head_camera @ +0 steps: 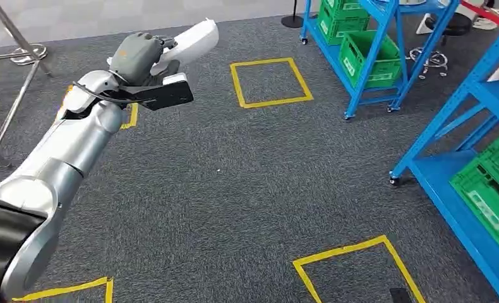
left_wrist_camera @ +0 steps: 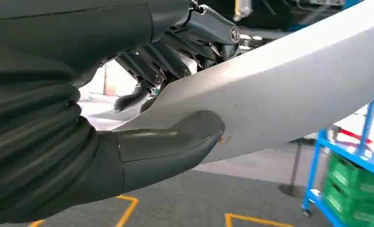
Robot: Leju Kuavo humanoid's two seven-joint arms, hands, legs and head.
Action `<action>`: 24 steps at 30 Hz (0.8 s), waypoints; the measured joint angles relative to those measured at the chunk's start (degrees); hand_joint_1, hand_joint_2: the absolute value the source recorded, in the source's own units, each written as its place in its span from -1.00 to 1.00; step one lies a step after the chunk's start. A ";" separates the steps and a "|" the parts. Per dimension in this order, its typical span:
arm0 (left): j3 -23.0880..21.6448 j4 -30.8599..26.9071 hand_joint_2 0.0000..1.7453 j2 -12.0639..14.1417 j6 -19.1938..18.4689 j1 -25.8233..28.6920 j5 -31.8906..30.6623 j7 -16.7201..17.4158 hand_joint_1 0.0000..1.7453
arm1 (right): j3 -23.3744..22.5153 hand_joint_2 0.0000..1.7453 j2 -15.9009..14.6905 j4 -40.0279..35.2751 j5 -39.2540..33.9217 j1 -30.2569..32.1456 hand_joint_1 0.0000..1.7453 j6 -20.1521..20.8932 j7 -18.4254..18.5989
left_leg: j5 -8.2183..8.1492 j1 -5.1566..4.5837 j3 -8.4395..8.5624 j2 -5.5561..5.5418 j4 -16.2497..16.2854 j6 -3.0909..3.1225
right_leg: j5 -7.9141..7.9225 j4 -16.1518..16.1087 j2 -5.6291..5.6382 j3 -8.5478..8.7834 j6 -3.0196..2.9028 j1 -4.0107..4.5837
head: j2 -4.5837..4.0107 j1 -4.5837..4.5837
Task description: Take the parts from the cabinet and place them on the table.
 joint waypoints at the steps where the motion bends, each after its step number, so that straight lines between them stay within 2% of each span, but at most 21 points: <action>1: 0.00 -0.09 1.00 0.04 0.13 -0.03 0.00 0.20 1.00 | 0.02 -1.00 0.07 0.02 0.09 0.04 -1.00 0.00 -0.02 | -0.10 -0.14 -0.55 -0.82 0.58 -0.45 | 0.42 -0.73 -0.12 0.29 -0.76 0.19 | 0.00 0.11; 4: 0.00 -0.39 1.00 0.72 0.81 0.04 -1.01 1.14 1.00 | 0.02 -1.00 0.09 0.00 0.20 -0.13 -1.00 -0.31 0.13 | 0.90 0.21 -1.06 -2.83 -0.33 -1.72 | 0.74 -0.58 -2.33 0.11 -2.01 0.69 | 0.00 0.20; 5: 0.00 -0.48 1.00 1.25 1.01 0.13 -1.07 1.36 1.00 | 0.02 -1.00 0.24 0.00 0.15 -0.39 -1.00 -0.44 0.09 | 0.78 0.16 -1.58 -2.32 -0.20 -1.86 | 1.07 -0.98 -3.27 0.18 -2.62 0.39 | 0.00 0.13; 6: 0.00 -0.61 1.00 1.77 1.20 0.13 -1.05 1.38 1.00 | 0.02 -1.00 0.17 0.00 0.09 -0.52 -1.00 -0.50 0.09 | -0.28 -0.29 -2.13 1.52 1.06 -2.00 | 1.18 -1.17 -3.68 0.23 -3.02 0.52 | 0.00 -0.30; 7: 0.00 -0.85 1.00 1.88 1.46 0.14 -0.92 1.33 1.00 | 0.02 -1.00 0.20 0.00 0.02 -0.44 -1.00 -0.57 0.11 | -2.32 -0.29 -3.76 4.16 4.52 -2.22 | 1.21 -1.29 -4.24 0.23 -3.43 0.77 | 0.00 -0.66; 8: 0.00 -0.90 1.00 2.03 1.62 0.34 -0.50 0.89 1.00 | 0.00 -1.00 0.24 0.00 -0.33 -0.20 -1.00 -0.77 0.09 | -4.69 -0.21 -6.21 5.44 9.52 -2.37 | 1.16 -1.29 -5.09 0.17 -3.58 0.99 | 0.00 -0.59; 9: 0.00 -0.90 1.00 2.21 1.66 0.76 -0.33 0.50 1.00 | -0.02 -1.00 0.24 0.00 -0.79 -0.06 -1.00 -1.01 -0.09 | -6.22 -0.20 -8.03 5.79 13.38 -2.40 | 1.09 -1.28 -5.82 0.16 -3.68 1.11 | 0.00 -0.63; 10: 0.00 -0.90 1.00 2.34 1.66 1.43 -0.31 -0.05 1.00 | -0.04 -1.00 0.24 0.00 -1.12 -0.05 -1.00 -1.20 -0.18 | -7.24 -0.17 -9.66 5.91 17.00 -2.36 | 1.02 -1.28 -6.71 0.17 -3.80 1.21 | 0.00 -0.63; 11: 0.00 -0.90 1.00 2.43 1.73 2.05 -0.28 -0.24 1.00 | -0.04 -1.00 0.26 0.00 -1.27 -0.07 -1.00 -1.22 -0.35 | -6.83 -0.17 -9.84 5.92 17.47 -2.28 | 0.98 -1.27 -7.41 0.20 -3.86 1.27 | 0.00 -0.63; 12: 0.00 -0.92 1.00 2.43 1.88 2.52 -0.26 -0.35 1.00 | -0.04 -1.00 0.37 0.00 -1.38 -0.09 -1.00 -1.22 -0.53 | -5.28 -0.21 -8.63 5.98 15.26 -2.06 | 0.92 -1.26 -8.19 0.24 -3.92 1.38 | 0.00 -0.63; 13: 0.00 -1.03 1.00 2.40 2.01 2.73 -0.26 -0.39 1.00 | -0.04 -1.00 0.48 0.00 -1.31 -0.10 -1.00 -1.29 -0.70 | -3.00 -0.36 -6.21 6.38 10.80 -1.71 | 0.83 -1.26 -9.03 0.32 -3.94 1.51 | 0.00 -0.63; 14: 0.00 -1.31 1.00 2.30 2.10 2.70 -0.26 -0.35 1.00 | -0.04 -1.00 0.54 0.00 -0.99 -0.11 -1.00 -1.55 -0.83 | -0.91 -0.59 -3.50 7.34 5.89 -1.26 | 0.70 -1.26 -9.77 0.49 -3.92 1.61 | 0.00 -0.63; 15: 0.00 -1.62 1.00 2.08 2.19 2.51 -0.22 -0.26 1.00 | -0.04 -1.00 0.59 0.00 -0.70 -0.11 -1.00 -1.68 -0.98 | 0.36 -1.27 -0.79 10.59 1.04 -0.46 | 0.54 -1.28 -10.47 0.69 -3.80 1.69 | 0.00 -0.63; 16: 0.00 -1.88 1.00 1.79 2.16 2.22 -0.15 0.02 1.00 | -0.04 -1.00 0.59 0.00 -0.57 -0.10 -1.00 -1.71 -1.14 | -0.47 -2.07 0.00 11.60 -0.23 -0.10 | 0.29 -1.18 -11.33 0.63 -3.44 2.08 | 0.00 -0.66; 17: 0.00 -2.07 1.00 1.51 2.16 2.09 -0.15 0.33 1.00 | -0.04 -1.00 0.57 0.00 -0.48 -0.11 -1.00 -1.60 -1.16 | -0.20 -1.86 -0.20 10.79 -0.27 0.27 | 0.27 -1.27 -11.86 0.71 -3.20 2.03 | 0.00 -0.55; 19: 0.00 -2.29 1.00 1.75 1.79 2.19 -0.13 0.98 1.00 | -0.04 -1.00 0.59 0.00 -0.22 -0.54 -1.00 -1.16 -1.36 | -0.16 -2.06 -0.30 9.00 -0.30 0.55 | 0.08 -1.57 -13.58 1.37 -2.81 1.94 | 0.00 -0.57; 20: 0.00 -2.49 1.00 1.86 1.75 2.27 -0.13 1.07 1.00 | -0.02 -1.00 0.59 0.00 -0.15 -0.78 -1.00 -1.12 -1.40 | 0.24 -1.56 0.33 8.24 -1.17 0.99 | -0.20 -1.54 -13.60 1.77 -2.32 2.08 | 0.00 -0.61; 21: 0.00 -2.73 1.00 1.77 1.73 2.19 -0.15 1.09 1.00 | 0.00 -1.00 0.61 0.00 -0.06 -0.91 -1.00 -1.11 -1.49 | 0.48 -1.23 0.70 7.71 -1.60 1.12 | -0.77 -0.80 -9.94 1.49 -2.06 1.58 | 0.00 -0.52; 22: 0.00 -2.80 1.00 1.79 1.73 1.91 -0.15 1.20 1.00 | 0.00 -1.00 0.61 0.00 -0.04 -0.91 -1.00 -1.12 -1.55 | 0.58 -0.98 0.70 7.21 -1.61 1.34 | -2.00 1.37 -7.06 0.37 -1.82 1.39 | 0.00 -0.55; 23: 0.00 -2.80 1.00 1.62 1.70 1.97 -0.15 1.40 1.00 | 0.00 -1.00 0.61 0.00 0.00 -0.65 -1.00 -1.12 -1.42 | 0.57 -0.86 0.63 6.55 -1.61 1.47 | -4.19 5.96 -5.46 -1.95 -1.54 1.21 | 0.00 -0.46; 24: 0.00 -2.80 1.00 1.44 1.66 2.25 -0.15 1.36 1.00 | 0.00 -1.00 0.59 0.00 0.00 -0.30 -1.00 -1.09 -1.29 | 0.54 -0.78 0.62 5.81 -1.60 1.53 | -6.01 10.45 -5.06 -4.22 -1.31 1.20 | 0.00 -0.42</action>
